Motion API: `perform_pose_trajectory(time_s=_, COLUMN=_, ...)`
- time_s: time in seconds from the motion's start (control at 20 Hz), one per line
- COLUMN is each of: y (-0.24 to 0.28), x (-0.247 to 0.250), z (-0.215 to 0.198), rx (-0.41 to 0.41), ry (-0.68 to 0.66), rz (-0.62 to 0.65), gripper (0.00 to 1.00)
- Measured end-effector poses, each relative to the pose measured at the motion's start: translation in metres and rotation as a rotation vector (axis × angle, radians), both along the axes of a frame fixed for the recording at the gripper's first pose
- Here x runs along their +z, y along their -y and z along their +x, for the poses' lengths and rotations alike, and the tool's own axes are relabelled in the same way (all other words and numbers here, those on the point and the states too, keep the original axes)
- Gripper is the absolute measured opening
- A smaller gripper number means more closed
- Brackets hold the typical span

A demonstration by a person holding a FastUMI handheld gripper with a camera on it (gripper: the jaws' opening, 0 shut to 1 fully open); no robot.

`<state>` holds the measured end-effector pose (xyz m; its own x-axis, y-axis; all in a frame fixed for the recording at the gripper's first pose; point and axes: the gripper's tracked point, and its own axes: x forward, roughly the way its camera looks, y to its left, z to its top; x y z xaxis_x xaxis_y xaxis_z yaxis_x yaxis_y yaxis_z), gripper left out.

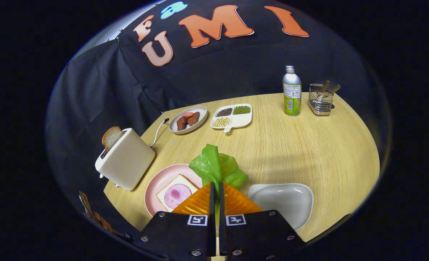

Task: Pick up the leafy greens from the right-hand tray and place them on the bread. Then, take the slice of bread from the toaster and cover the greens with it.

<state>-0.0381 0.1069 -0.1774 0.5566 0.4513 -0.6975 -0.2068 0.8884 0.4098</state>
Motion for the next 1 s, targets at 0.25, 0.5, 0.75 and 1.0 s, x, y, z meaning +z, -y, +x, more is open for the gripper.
perform_pose_trajectory(time_s=0.25, y=-0.034, x=0.0, z=-0.005, rx=0.07, ry=-0.003, rz=0.024, gripper=0.04)
perform_pose_trajectory(time_s=0.5, y=-0.074, x=-0.008, z=-0.016, rx=0.159, ry=-0.037, rz=0.051, gripper=0.04)
perform_pose_trajectory(time_s=0.75, y=-0.097, x=-0.018, z=-0.017, rx=0.193, ry=-0.059, rz=0.048, gripper=0.04)
perform_pose_trajectory(time_s=1.0, y=-0.114, x=-0.032, z=-0.017, rx=0.22, ry=-0.078, rz=0.04, gripper=0.04)
